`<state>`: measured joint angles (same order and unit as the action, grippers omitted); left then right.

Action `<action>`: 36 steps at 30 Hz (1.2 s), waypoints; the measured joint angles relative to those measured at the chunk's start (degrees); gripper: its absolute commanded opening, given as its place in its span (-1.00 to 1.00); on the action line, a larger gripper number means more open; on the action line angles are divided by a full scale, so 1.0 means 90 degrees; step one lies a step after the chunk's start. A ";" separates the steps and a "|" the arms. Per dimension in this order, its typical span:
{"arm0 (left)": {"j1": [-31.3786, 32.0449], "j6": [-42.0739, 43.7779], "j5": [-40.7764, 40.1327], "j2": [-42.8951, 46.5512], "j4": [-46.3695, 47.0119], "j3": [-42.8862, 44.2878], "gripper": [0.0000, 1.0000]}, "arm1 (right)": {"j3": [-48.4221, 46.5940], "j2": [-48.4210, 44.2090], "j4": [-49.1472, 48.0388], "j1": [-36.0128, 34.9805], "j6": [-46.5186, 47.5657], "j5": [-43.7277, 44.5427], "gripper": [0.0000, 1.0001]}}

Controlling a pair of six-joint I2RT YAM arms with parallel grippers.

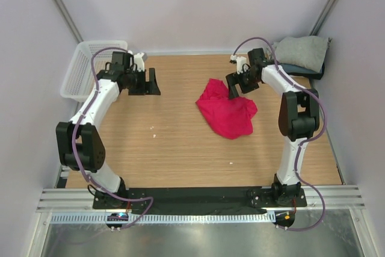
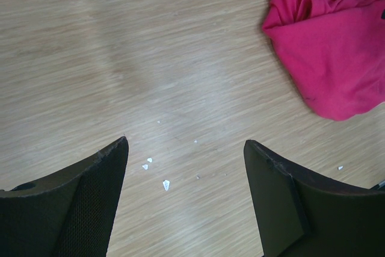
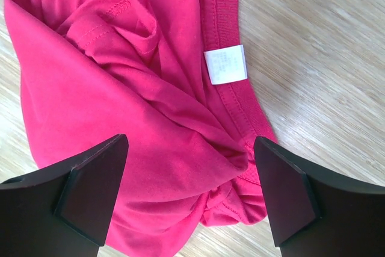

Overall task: Fold and stack the t-shirts
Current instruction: Flatten the tshirt out

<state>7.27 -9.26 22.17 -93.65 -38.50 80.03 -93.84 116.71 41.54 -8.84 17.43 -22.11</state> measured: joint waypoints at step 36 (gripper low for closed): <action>0.0352 0.0129 -0.0289 0.0442 0.0075 0.0498 0.57 | -0.2543 -0.0413 0.0459 -0.0661 0.1292 0.1586 -0.98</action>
<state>10.44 -8.10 19.57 -89.67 -37.82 84.51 -116.73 112.99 45.67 -14.79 29.06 -7.84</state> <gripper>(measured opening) 0.784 0.053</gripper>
